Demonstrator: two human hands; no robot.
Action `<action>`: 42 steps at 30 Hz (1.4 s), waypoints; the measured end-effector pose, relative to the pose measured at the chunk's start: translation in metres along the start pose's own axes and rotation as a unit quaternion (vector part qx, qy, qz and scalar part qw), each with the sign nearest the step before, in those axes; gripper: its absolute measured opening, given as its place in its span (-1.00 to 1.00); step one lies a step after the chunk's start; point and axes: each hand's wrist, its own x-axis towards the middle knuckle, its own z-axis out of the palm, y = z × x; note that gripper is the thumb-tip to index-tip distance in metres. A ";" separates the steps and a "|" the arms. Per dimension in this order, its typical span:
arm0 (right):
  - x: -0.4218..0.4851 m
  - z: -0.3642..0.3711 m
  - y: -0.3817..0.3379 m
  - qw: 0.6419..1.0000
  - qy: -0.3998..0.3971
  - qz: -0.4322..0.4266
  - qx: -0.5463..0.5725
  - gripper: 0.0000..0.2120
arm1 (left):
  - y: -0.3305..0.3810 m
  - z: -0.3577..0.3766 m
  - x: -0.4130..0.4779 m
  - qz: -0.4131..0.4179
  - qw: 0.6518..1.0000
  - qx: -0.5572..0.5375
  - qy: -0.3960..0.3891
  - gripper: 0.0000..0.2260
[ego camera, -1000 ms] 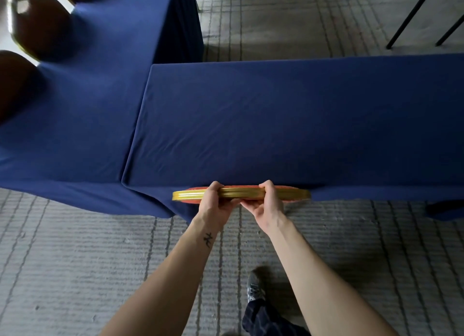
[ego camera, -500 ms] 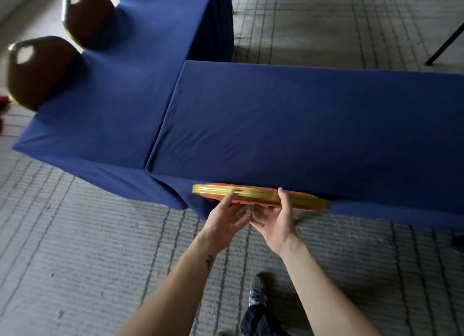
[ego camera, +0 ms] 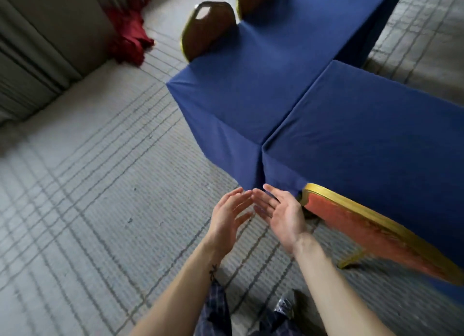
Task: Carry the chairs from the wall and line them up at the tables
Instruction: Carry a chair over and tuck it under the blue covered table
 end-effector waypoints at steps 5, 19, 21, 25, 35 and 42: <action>0.015 0.113 0.032 0.998 -0.044 -0.004 -0.043 -0.63 | 0.093 -0.083 -0.010 0.052 0.999 -0.013 0.009 -0.77; 0.088 0.392 0.105 0.987 -0.144 0.011 -0.071 -0.62 | 0.309 -0.251 0.042 0.160 0.977 -0.138 0.020 -0.73; 0.106 0.411 0.105 0.987 -0.140 0.011 -0.081 -0.62 | 0.325 -0.259 0.060 0.159 0.974 -0.158 0.027 -0.71; 0.170 0.455 0.103 0.985 -0.153 0.022 -0.079 -0.62 | 0.363 -0.272 0.107 0.159 0.972 -0.170 0.035 -0.68; 0.338 0.612 0.049 0.972 -0.214 0.059 -0.080 -0.65 | 0.530 -0.283 0.242 0.196 0.959 -0.200 0.053 -0.71; 0.429 0.707 0.018 0.961 -0.254 0.028 -0.109 -0.64 | 0.626 -0.298 0.321 0.205 0.945 -0.249 0.047 -0.61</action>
